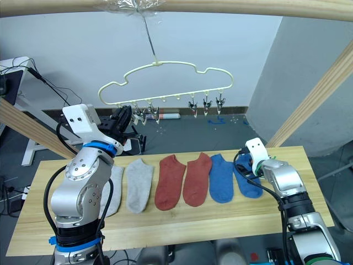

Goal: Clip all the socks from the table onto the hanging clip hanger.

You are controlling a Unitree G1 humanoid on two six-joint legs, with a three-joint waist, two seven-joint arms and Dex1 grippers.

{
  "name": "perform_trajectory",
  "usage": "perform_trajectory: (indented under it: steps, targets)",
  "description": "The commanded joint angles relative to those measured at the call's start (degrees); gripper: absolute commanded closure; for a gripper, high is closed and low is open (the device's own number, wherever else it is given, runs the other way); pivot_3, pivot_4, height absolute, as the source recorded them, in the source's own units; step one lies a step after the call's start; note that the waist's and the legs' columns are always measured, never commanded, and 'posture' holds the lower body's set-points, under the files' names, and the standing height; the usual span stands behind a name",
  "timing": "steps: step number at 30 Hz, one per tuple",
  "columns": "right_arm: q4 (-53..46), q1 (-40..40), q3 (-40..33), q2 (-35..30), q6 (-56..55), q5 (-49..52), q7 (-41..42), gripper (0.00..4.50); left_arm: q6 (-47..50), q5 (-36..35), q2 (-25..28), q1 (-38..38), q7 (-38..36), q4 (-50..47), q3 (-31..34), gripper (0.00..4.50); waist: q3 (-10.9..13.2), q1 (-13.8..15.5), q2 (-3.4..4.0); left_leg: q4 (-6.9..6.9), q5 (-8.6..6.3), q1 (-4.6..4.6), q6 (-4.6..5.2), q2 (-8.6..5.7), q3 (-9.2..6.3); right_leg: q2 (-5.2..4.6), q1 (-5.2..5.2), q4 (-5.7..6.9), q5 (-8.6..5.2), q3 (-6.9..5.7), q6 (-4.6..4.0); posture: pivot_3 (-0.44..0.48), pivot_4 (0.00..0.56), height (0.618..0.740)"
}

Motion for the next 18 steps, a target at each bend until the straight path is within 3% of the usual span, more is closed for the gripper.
perform_trajectory:
  steps: [1,4,12,13,18]
  targets:
    - [0.73,1.24,0.17,0.1,-0.65,-1.66,0.21,0.37,-1.94,0.15,0.55,0.72,-0.35,-1.63,0.74,4.5,0.0,0.0,0.0,0.0,0.0,0.0,0.0,0.0,0.0,0.0,0.0,0.0,0.0,0.0,0.0,-0.149,0.33,0.74]
    - [0.87,1.32,-0.19,0.27,-0.56,-2.21,0.49,1.26,-2.41,0.15,0.64,1.13,-0.58,-1.41,0.83,4.5,0.0,0.07,0.0,0.0,0.0,0.0,0.0,0.0,0.0,0.0,0.0,0.0,0.0,0.0,0.0,-0.149,0.33,0.74]
    - [1.14,1.69,-0.68,0.59,-0.57,-3.07,0.65,4.25,-3.12,-0.07,0.87,1.75,-1.07,-0.96,0.99,4.5,0.0,0.08,0.0,0.0,0.0,-0.01,0.0,-0.01,0.0,-0.01,0.0,-0.01,0.0,0.0,0.0,-0.15,0.333,0.74]
    - [1.01,1.79,-0.62,0.62,-0.64,-3.25,0.71,4.46,-3.05,-0.19,0.99,1.82,-1.25,-0.95,1.14,4.5,0.0,0.09,0.0,-0.01,0.0,-0.01,0.0,-0.01,0.0,-0.01,0.0,-0.01,0.0,0.0,0.0,-0.148,0.335,0.74]
    - [-0.5,2.61,-0.14,-0.09,-0.19,-4.12,1.68,4.46,-0.61,-1.97,1.28,2.04,-1.89,-1.41,2.26,4.5,0.01,0.1,0.0,-0.01,0.0,0.0,0.0,-0.01,-0.02,-0.01,0.01,-0.01,0.0,-0.02,0.01,-0.146,0.336,0.74]
